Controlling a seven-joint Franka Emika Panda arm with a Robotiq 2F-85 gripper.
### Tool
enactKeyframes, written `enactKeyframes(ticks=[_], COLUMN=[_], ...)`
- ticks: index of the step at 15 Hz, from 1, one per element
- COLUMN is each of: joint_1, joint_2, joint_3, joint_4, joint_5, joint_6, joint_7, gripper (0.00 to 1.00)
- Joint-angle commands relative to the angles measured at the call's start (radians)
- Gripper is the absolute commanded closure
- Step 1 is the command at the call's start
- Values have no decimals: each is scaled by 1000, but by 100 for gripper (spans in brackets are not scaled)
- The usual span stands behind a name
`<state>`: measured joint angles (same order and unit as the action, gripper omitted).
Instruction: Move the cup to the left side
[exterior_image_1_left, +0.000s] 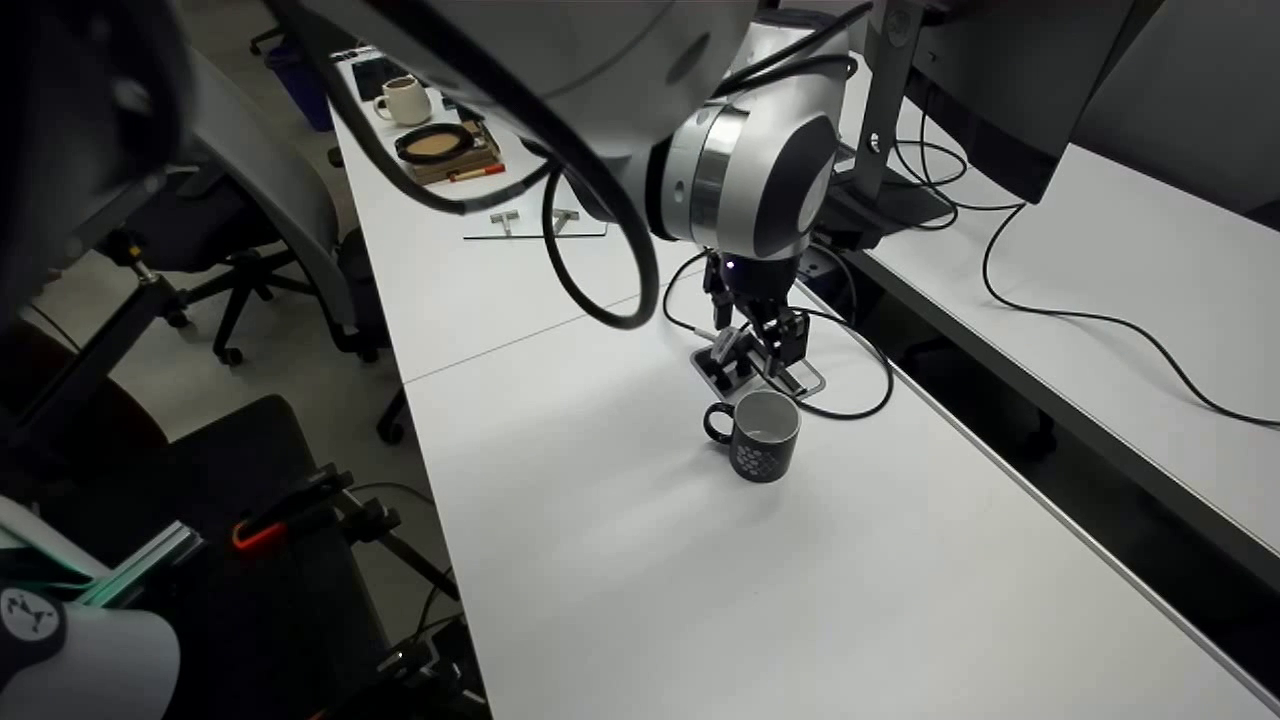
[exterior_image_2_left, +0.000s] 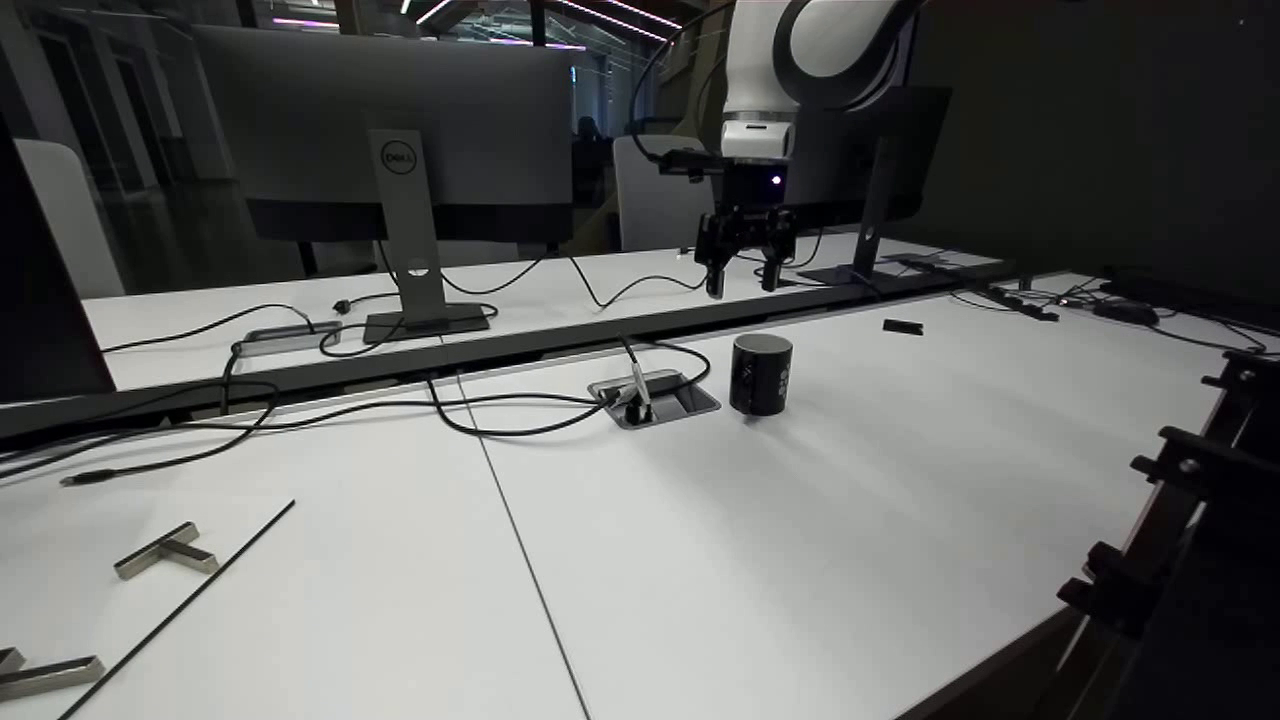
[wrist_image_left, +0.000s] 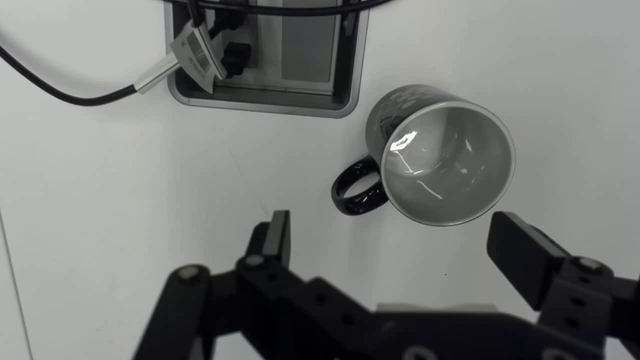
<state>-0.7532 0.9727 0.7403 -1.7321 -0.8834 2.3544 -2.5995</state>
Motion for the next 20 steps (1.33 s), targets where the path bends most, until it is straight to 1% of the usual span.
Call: enactKeyframes(ticks=[1,5,9,13,20], joint_1=[-7,1,-5,-15,-36], joint_2=[86,128,180,241,343], joint_3=[31,22,41,84,173], joint_4=[89,134,172,204,264], joint_5=[-45,-82,-122,-155,-179], joint_6=[-62,-69,-97,-151,-270], joint_7=[0,0,0,0,0], gripper=[0,0,0,0,0])
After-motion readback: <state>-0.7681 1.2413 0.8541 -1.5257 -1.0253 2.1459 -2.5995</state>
